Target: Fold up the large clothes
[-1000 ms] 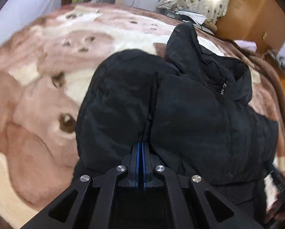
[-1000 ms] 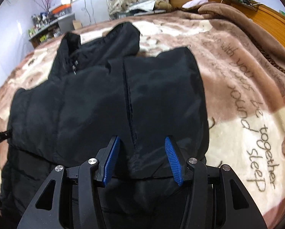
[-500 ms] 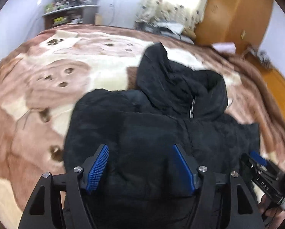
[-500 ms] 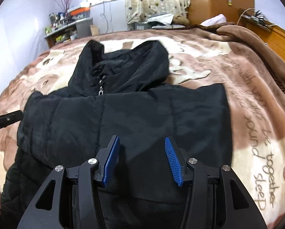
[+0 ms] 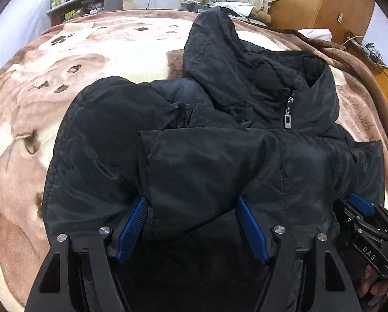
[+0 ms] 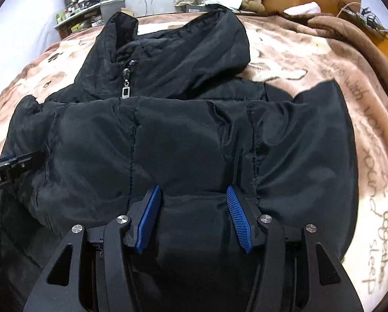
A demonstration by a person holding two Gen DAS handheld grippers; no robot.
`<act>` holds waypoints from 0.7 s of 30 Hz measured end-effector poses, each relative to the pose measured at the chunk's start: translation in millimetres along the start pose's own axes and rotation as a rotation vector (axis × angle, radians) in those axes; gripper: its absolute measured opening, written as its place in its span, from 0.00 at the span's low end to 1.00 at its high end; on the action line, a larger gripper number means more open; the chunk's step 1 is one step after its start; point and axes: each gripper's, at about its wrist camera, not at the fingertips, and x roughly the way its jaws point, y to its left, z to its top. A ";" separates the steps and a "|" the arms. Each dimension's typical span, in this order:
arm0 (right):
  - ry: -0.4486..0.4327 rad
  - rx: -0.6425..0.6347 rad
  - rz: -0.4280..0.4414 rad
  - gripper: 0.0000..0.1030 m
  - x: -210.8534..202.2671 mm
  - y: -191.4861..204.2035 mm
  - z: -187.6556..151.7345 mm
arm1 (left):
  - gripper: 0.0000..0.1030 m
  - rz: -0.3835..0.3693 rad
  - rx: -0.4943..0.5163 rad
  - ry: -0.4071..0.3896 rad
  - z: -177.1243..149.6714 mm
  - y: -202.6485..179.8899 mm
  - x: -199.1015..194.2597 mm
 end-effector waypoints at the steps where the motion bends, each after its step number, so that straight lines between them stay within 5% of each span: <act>1: -0.004 -0.020 -0.015 0.52 1.2 3.0 -1.4 | 0.70 0.015 0.012 -0.007 -1.5 -2.6 0.8; 10: 0.059 0.025 0.065 0.54 -14.0 -7.1 19.3 | 0.72 -0.032 0.019 0.048 22.3 5.0 -19.1; 16: -0.089 0.078 0.175 0.55 -51.5 -22.4 58.9 | 0.79 -0.113 -0.106 -0.034 78.4 34.6 -45.8; 21: -0.136 0.107 0.132 0.67 -45.7 -39.5 106.7 | 0.81 -0.158 -0.170 -0.033 135.2 45.0 -36.4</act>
